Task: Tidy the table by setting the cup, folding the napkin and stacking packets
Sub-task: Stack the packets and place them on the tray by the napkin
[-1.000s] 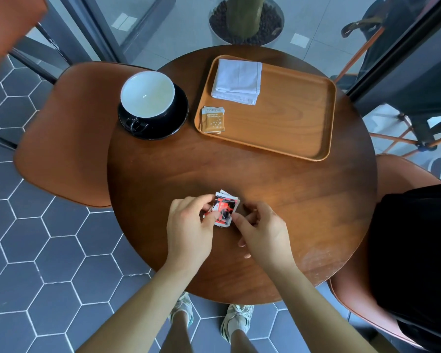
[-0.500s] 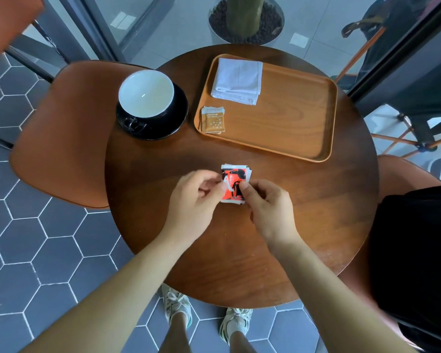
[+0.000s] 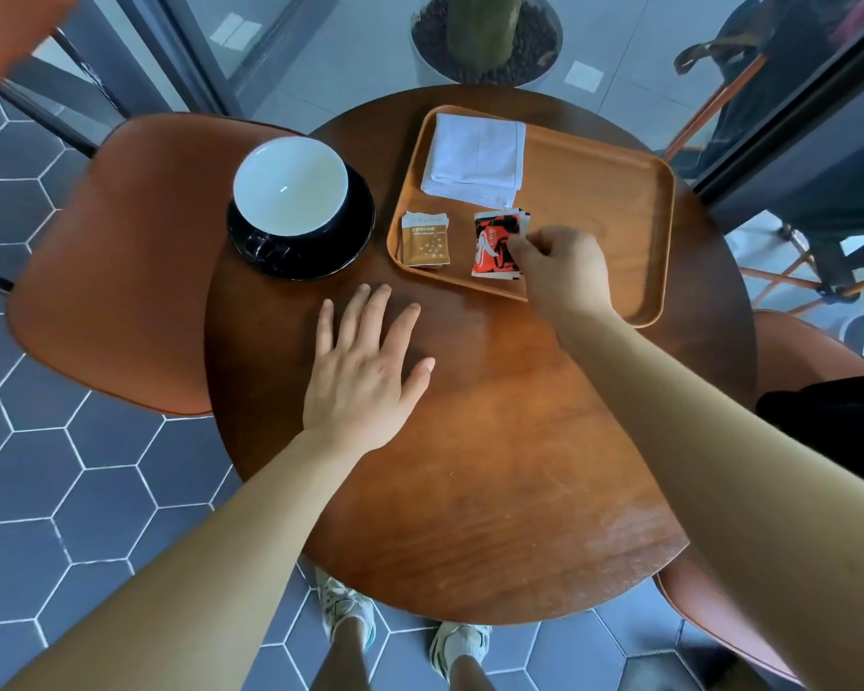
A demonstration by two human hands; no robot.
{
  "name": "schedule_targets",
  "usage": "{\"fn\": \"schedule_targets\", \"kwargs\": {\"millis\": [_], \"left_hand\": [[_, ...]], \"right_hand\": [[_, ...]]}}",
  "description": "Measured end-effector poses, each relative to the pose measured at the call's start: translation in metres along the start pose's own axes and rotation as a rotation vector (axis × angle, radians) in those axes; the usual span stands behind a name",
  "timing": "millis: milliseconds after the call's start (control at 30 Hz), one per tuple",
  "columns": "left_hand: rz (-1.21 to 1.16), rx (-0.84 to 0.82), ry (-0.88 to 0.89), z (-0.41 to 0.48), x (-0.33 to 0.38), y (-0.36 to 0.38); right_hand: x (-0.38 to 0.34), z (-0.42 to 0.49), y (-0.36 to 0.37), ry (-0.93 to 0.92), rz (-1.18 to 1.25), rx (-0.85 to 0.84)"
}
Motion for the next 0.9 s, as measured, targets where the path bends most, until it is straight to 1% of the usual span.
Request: {"fn": "schedule_targets", "kwargs": {"millis": [200, 300, 400, 500, 767, 900], "left_hand": [[-0.011, 0.043, 0.002, 0.001, -0.003, 0.002], [-0.032, 0.080, 0.000, 0.002, -0.004, 0.003], [-0.040, 0.094, -0.002, 0.002, -0.004, 0.003], [-0.040, 0.088, -0.005, 0.003, -0.004, 0.002], [-0.015, 0.066, -0.006, 0.002, -0.002, 0.001], [-0.032, 0.050, -0.007, 0.002, -0.001, -0.002]], "right_hand": [[-0.002, 0.017, 0.021, 0.057, -0.161, -0.057], [-0.007, 0.020, 0.024, 0.077, -0.217, -0.022], [-0.009, 0.021, 0.025, 0.083, -0.201, 0.014], [-0.010, 0.020, 0.024, 0.058, -0.210, 0.038], [-0.009, 0.012, 0.015, 0.005, -0.341, -0.013], [-0.010, 0.011, 0.013, -0.021, -0.343, -0.050]]}}
Point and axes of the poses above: each hand's wrist, its own z-axis towards the middle knuckle, its own y-axis out of the palm, x = y × z, the point moved 1 cm from there along z, towards the middle knuckle, and after that the axes turned 4 degrees about x, right-handed, at the moved point
